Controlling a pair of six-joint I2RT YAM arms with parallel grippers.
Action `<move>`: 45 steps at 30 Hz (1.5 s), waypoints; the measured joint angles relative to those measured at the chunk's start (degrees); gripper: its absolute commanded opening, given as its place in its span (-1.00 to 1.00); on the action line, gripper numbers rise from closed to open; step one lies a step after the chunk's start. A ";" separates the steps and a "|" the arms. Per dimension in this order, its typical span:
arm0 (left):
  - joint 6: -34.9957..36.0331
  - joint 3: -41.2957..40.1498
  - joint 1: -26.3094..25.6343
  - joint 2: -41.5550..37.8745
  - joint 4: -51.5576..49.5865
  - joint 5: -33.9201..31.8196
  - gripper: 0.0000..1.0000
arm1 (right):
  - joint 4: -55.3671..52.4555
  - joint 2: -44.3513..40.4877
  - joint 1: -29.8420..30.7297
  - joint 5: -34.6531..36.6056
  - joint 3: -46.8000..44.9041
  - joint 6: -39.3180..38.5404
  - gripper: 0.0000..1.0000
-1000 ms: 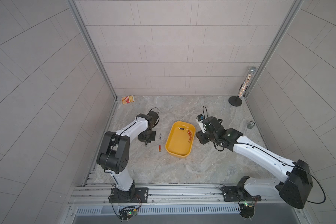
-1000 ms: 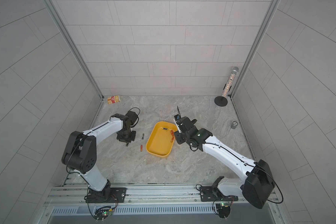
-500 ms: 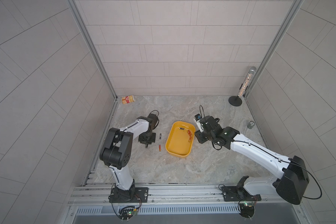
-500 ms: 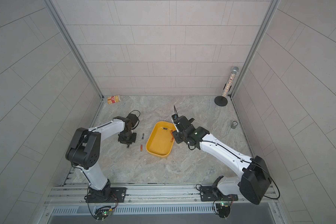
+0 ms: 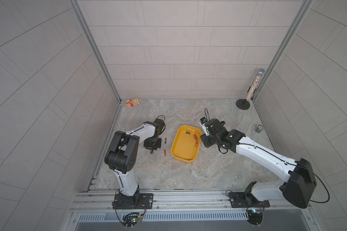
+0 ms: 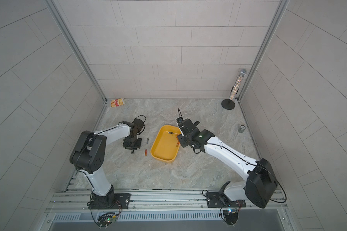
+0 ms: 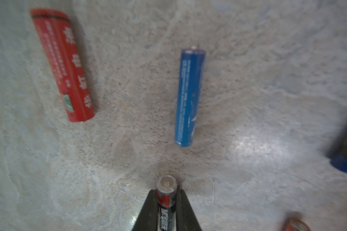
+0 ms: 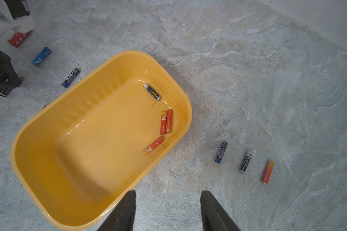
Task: Take the batteries out of the storage box
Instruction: Place the battery at the center of the board, then pick up the battery from the storage box.
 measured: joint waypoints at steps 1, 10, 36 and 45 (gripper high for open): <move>-0.20 -0.13 -0.02 -0.20 0.04 0.17 -0.67 | -0.02 0.11 0.00 0.02 0.13 0.00 0.12; -1.84 -1.03 -0.61 -1.03 0.00 1.77 -0.61 | -0.04 0.20 0.00 0.50 0.15 0.00 0.12; -0.76 4.76 -1.07 -14.27 -8.83 2.64 -0.29 | -10.97 18.25 3.34 3.85 21.66 -1.70 0.03; 9.66 0.11 -1.22 -31.82 -7.76 10.67 -0.01 | -24.52 41.55 2.82 4.31 44.76 0.04 -0.05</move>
